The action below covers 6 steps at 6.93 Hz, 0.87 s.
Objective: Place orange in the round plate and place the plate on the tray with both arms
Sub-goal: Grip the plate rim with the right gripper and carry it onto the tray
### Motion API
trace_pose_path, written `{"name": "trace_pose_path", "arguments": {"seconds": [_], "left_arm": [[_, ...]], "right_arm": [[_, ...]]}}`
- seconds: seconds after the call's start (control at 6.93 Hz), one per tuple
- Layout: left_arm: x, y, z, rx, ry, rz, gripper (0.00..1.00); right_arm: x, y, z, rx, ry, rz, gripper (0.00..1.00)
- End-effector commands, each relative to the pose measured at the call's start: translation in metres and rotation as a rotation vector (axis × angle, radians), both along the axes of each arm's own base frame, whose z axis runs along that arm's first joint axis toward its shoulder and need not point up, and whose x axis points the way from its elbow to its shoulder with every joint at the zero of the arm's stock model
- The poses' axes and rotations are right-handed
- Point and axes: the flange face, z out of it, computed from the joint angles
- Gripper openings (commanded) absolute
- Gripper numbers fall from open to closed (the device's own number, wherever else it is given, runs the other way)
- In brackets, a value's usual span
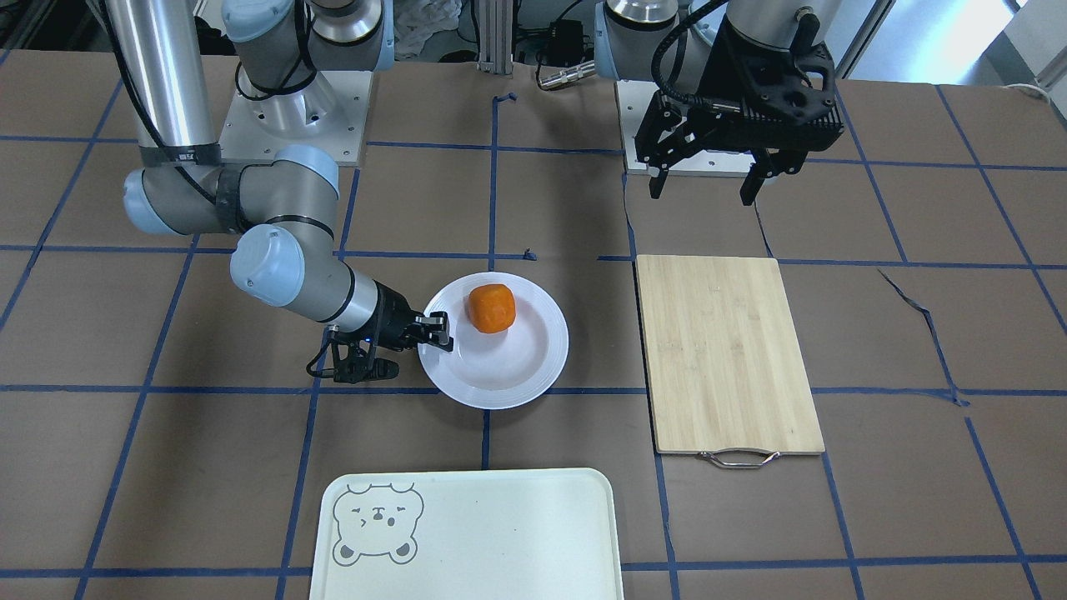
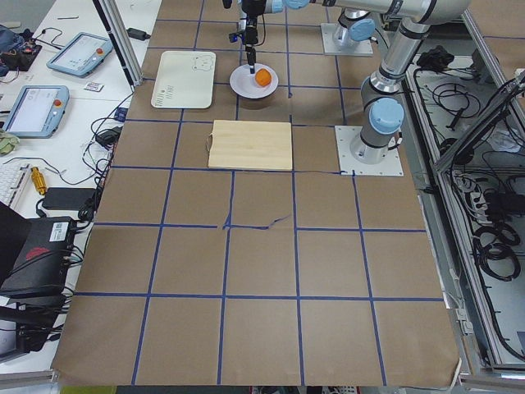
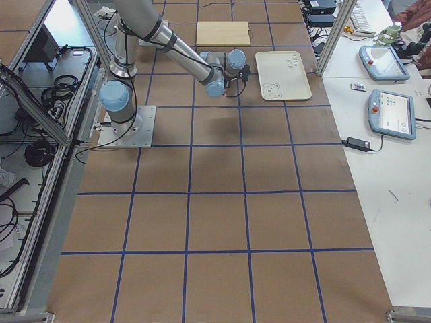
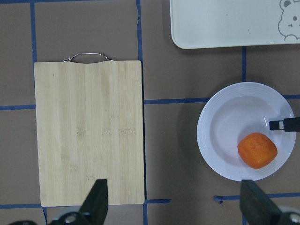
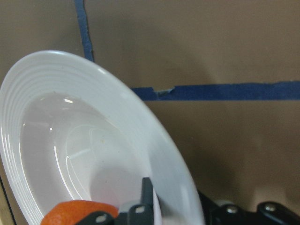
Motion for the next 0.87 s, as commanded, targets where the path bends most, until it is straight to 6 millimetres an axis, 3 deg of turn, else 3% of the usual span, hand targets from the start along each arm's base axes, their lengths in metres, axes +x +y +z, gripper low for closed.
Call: {"name": "trace_pose_path", "arguments": {"seconds": [0.0,0.29,0.58,0.72], "left_arm": [[0.001,-0.001,0.002,-0.003,-0.001,0.002,1.00],[0.002,-0.001,0.002,-0.005,-0.002,0.002,1.00],[0.002,-0.001,0.002,-0.005,-0.002,0.001,1.00],[0.002,0.000,0.003,-0.005,-0.002,0.001,1.00]], "right_arm": [[0.001,-0.003,0.008,0.026,-0.037,-0.062,0.00],[0.000,-0.022,0.031,0.002,-0.041,-0.128,0.00],[-0.007,-0.077,0.082,-0.132,-0.049,-0.144,0.00],[-0.012,-0.114,0.089,-0.175,-0.051,-0.151,0.00]]}}
